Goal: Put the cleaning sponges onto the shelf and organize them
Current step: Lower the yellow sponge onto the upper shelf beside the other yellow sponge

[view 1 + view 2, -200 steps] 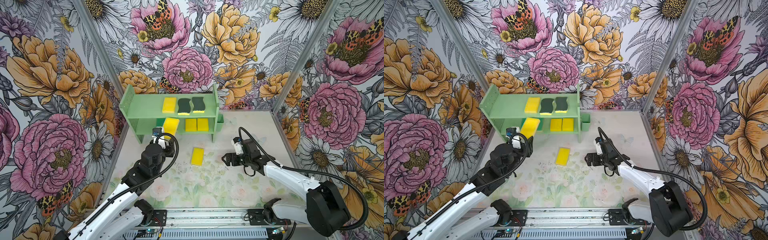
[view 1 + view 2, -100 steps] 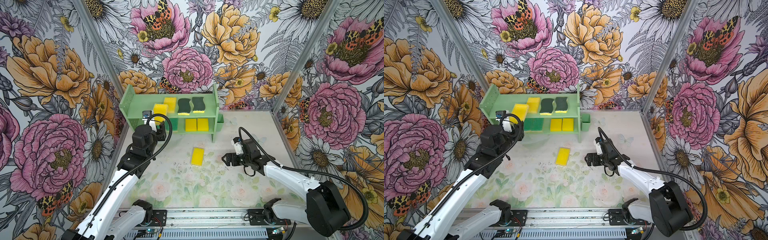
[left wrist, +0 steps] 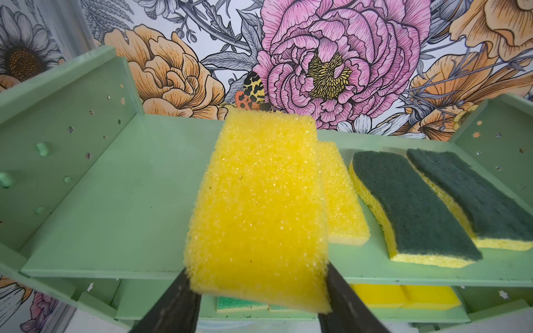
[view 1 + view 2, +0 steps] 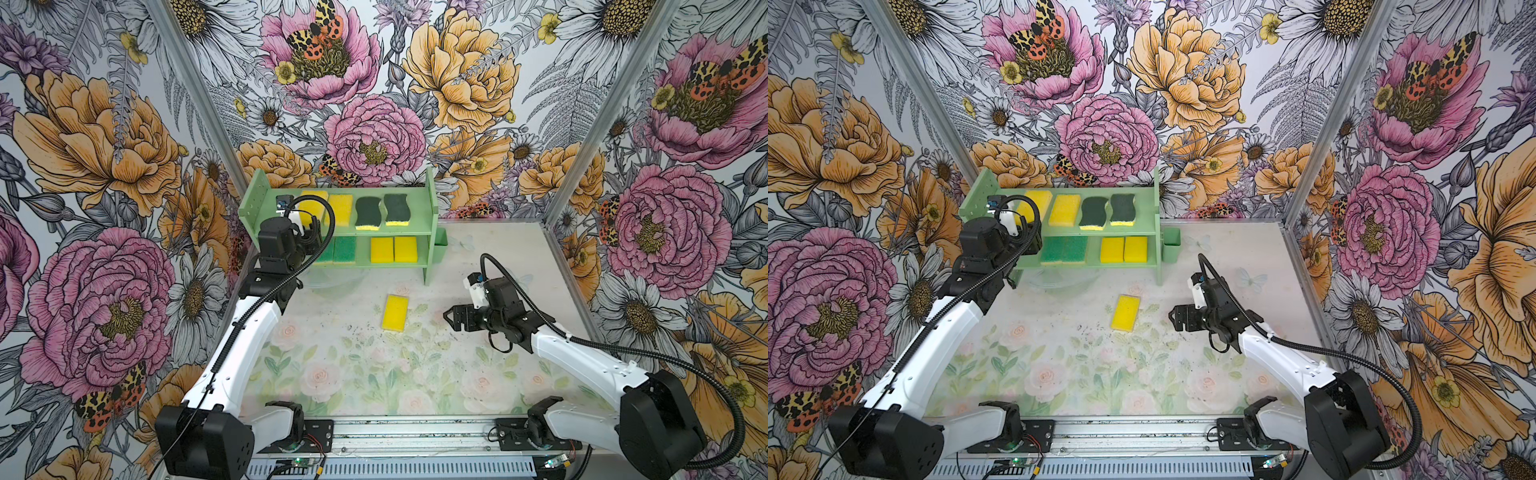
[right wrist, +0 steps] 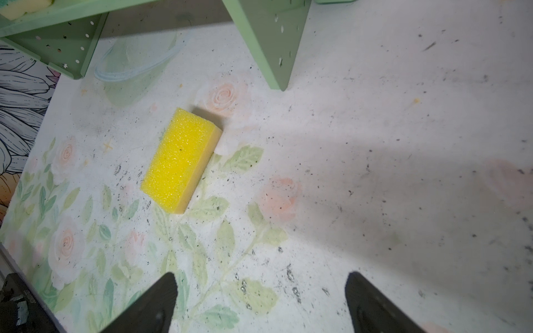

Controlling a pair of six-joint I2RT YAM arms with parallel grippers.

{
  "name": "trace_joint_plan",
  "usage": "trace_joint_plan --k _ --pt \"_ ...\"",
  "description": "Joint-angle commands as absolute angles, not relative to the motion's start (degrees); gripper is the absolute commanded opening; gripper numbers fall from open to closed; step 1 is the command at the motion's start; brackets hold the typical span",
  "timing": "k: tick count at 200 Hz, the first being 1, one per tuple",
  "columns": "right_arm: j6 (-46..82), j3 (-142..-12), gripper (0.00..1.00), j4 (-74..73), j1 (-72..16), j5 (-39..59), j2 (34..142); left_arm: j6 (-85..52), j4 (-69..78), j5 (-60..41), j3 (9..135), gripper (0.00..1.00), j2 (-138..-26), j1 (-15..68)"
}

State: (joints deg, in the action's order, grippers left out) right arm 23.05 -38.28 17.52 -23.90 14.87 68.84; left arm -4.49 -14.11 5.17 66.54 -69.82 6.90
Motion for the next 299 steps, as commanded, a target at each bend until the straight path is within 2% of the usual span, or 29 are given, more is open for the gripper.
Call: trace_joint_plan --k 1,115,154,237,299 --pt "23.2 -37.8 0.93 17.2 -23.6 15.4 67.8 -4.2 -12.3 3.6 68.7 0.61 -71.9 5.6" --pt "23.6 -36.8 0.93 17.3 -23.6 15.1 66.0 -5.2 -13.4 5.2 75.9 0.62 -81.3 4.3" --pt "23.6 -36.5 0.93 17.4 -23.6 15.0 65.5 -5.5 -14.5 9.3 76.4 0.62 -82.0 5.3" --pt "23.6 -36.0 0.93 17.5 -23.5 14.8 64.7 -5.4 -15.1 9.7 76.3 0.64 -82.4 6.7" --pt "23.6 -35.8 0.93 17.5 -23.5 14.7 64.5 -5.7 -15.7 14.0 76.6 0.65 -83.4 8.3"
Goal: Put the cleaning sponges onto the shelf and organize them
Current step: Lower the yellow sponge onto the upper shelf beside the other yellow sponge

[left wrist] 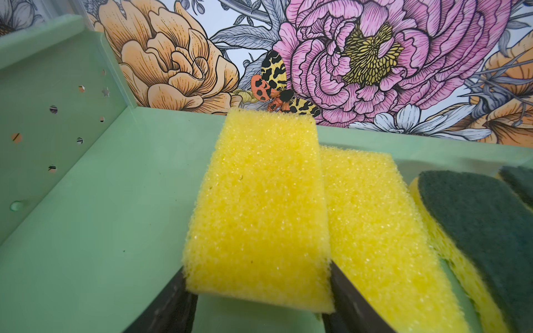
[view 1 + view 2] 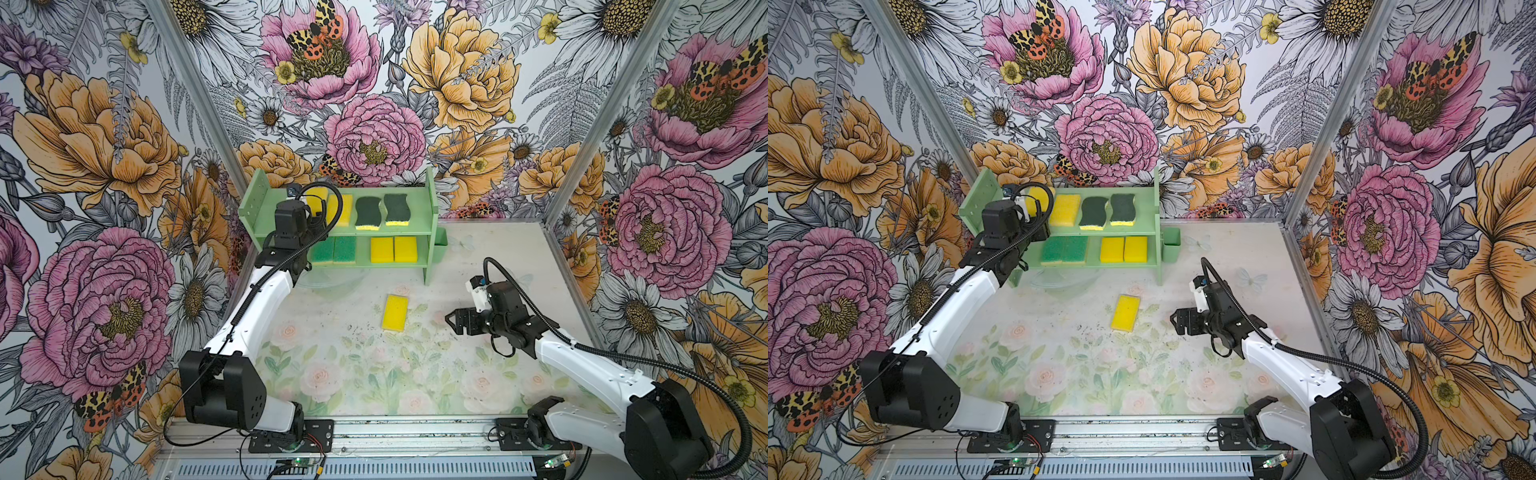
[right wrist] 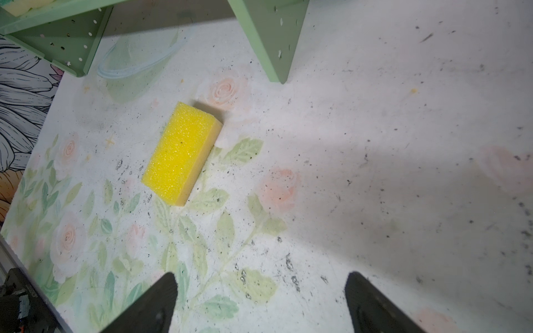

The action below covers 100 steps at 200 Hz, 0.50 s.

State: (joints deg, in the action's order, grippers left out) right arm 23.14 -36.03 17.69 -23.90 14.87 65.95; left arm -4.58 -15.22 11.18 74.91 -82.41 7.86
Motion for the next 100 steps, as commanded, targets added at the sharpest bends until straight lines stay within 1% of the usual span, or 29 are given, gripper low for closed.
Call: trace_joint_plan --k 1,67,100 --pt "23.6 -35.8 0.93 17.5 -23.5 14.7 64.6 -5.7 -15.7 14.0 76.6 0.65 -83.4 8.3" --pt "23.6 -35.7 0.93 17.5 -23.3 14.7 64.5 -5.7 -15.9 14.9 76.7 0.65 -83.7 8.7" --pt "23.6 -35.7 0.93 17.6 -23.3 14.8 64.4 -5.7 -16.0 15.1 76.7 0.69 -83.8 9.1"
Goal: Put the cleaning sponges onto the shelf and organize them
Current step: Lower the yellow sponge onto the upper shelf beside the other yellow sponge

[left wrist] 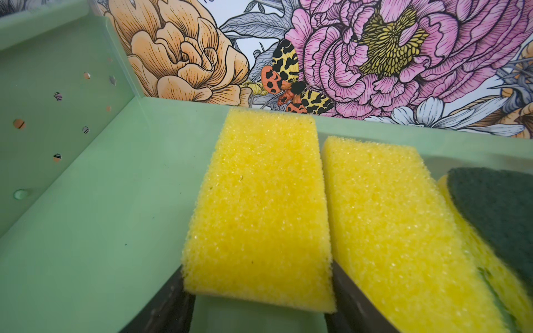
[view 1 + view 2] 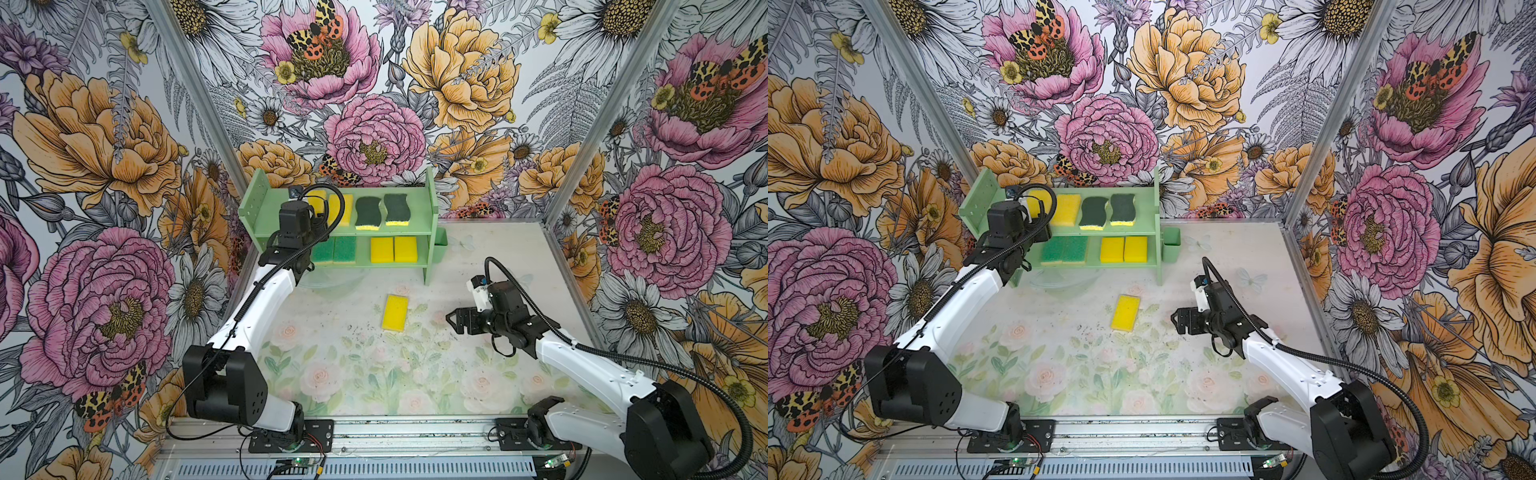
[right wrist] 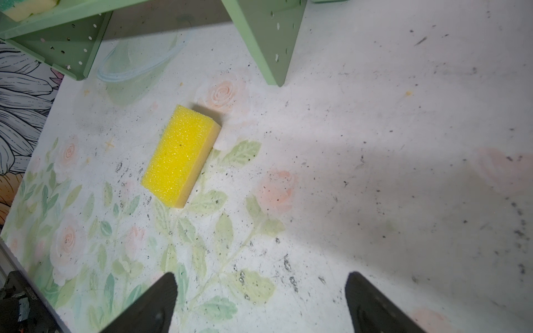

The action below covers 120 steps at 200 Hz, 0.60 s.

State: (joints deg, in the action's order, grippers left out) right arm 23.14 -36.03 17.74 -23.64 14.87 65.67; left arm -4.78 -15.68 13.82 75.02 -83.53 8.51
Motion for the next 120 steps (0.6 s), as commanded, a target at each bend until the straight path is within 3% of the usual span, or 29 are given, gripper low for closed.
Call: trace_joint_plan --k 1,120 --pt "23.6 -35.8 0.93 17.6 -23.2 14.8 64.5 -5.7 -16.0 15.1 76.7 0.69 -83.8 9.1" --pt "23.6 -35.5 0.93 17.6 -23.1 14.8 64.6 -5.9 -16.7 14.2 77.2 0.77 -81.6 9.0"
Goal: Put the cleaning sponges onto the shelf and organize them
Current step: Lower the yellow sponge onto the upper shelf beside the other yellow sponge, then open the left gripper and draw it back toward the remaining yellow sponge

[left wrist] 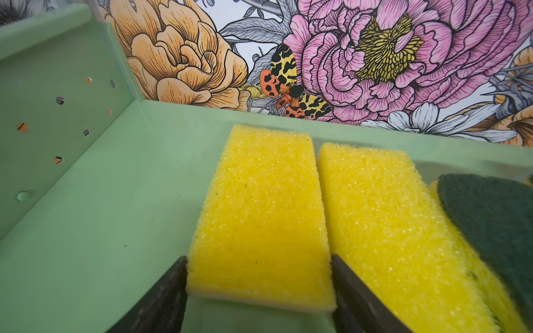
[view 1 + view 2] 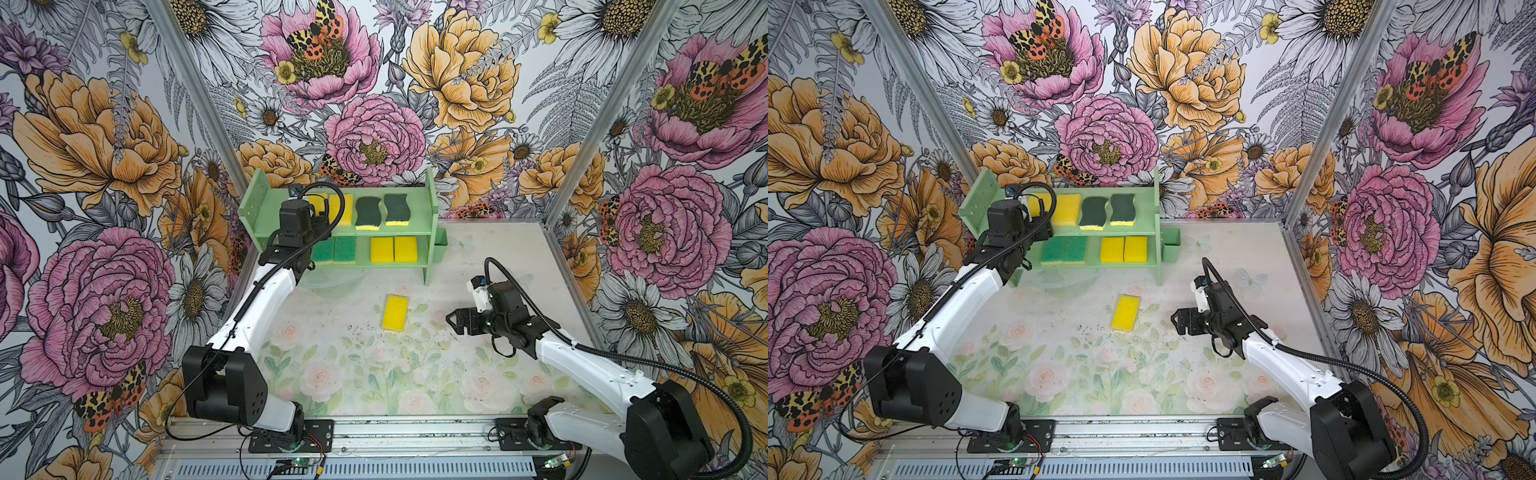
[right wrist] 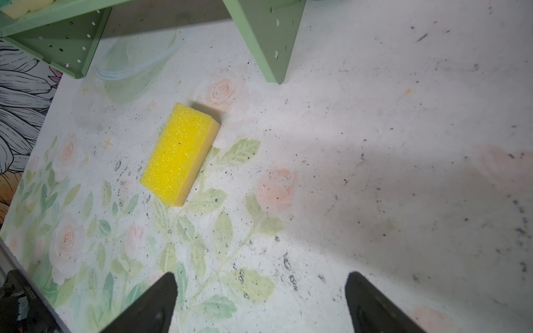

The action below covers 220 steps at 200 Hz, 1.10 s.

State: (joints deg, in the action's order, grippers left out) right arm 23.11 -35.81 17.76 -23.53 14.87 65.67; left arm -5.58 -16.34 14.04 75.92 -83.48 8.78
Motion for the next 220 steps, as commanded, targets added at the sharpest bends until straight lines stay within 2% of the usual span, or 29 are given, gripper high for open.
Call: trace_joint_plan --k 1,123,162,193,220 --pt "23.6 -35.6 0.93 17.6 -23.1 14.8 64.6 -5.9 -16.7 14.1 77.2 0.77 -81.6 9.0" --pt "23.6 -35.4 0.93 17.6 -23.0 15.0 64.2 -6.8 -17.3 13.6 76.1 0.8 -74.5 8.4" --pt "23.6 -35.6 0.93 17.6 -23.0 15.1 64.3 -7.0 -18.4 12.4 73.8 0.88 -68.8 9.9" --pt "23.4 -35.9 0.93 17.6 -22.9 15.3 64.7 -8.7 -18.7 9.7 69.3 0.99 -65.0 13.0" --pt "23.3 -36.1 0.93 17.6 -22.9 16.0 64.8 -9.5 -18.7 9.2 64.9 0.99 -63.7 17.7"
